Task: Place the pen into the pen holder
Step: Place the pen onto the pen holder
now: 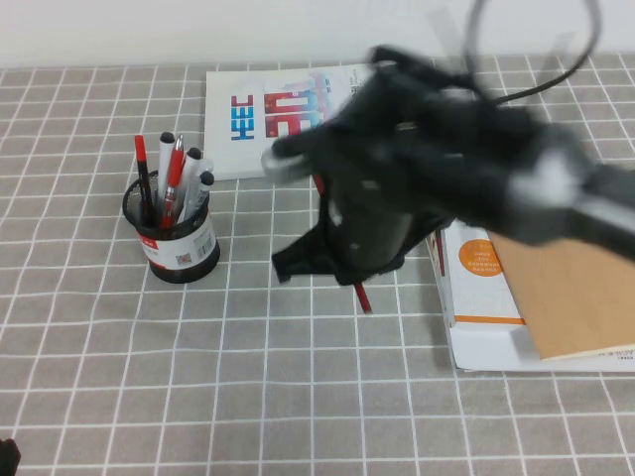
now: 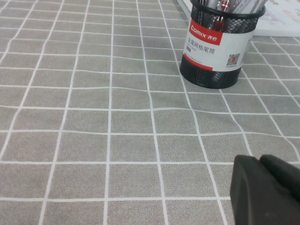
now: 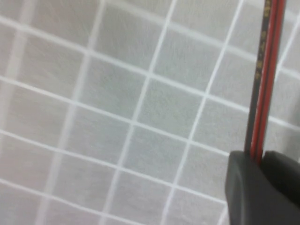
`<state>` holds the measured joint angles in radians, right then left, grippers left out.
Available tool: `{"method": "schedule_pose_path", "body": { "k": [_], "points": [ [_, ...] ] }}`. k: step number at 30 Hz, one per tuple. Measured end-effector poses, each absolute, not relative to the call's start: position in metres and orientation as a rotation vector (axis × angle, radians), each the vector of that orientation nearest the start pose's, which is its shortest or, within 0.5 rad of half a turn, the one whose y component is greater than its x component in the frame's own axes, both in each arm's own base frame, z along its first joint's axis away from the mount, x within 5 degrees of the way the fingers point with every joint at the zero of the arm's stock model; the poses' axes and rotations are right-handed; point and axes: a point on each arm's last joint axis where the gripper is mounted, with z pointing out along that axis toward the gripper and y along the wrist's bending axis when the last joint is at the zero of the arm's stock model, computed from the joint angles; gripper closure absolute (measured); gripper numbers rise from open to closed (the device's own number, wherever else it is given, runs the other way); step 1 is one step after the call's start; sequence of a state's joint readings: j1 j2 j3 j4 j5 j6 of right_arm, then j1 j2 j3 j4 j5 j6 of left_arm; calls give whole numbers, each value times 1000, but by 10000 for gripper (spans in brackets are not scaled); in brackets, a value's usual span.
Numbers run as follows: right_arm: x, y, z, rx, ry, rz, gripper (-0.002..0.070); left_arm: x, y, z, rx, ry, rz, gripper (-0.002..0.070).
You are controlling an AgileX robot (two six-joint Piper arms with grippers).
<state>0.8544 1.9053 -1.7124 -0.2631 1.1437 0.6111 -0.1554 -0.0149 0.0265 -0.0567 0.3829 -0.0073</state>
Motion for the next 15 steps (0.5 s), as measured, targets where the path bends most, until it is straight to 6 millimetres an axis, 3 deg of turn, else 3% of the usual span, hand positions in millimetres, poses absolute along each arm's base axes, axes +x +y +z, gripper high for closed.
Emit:
{"method": "schedule_pose_path", "body": {
  "k": [5, 8, 15],
  "points": [
    [262, 277, 304, -439, 2474, 328, 670, 51, -10, 171, 104, 1878, -168, 680],
    [249, 271, 291, -470, 2305, 517, 670, 51, -10, 171, 104, 1878, -168, 680],
    [235, 286, 275, -646, 1624, 919, 670, 51, -10, 171, 104, 1878, -168, 680]
  ]
}}
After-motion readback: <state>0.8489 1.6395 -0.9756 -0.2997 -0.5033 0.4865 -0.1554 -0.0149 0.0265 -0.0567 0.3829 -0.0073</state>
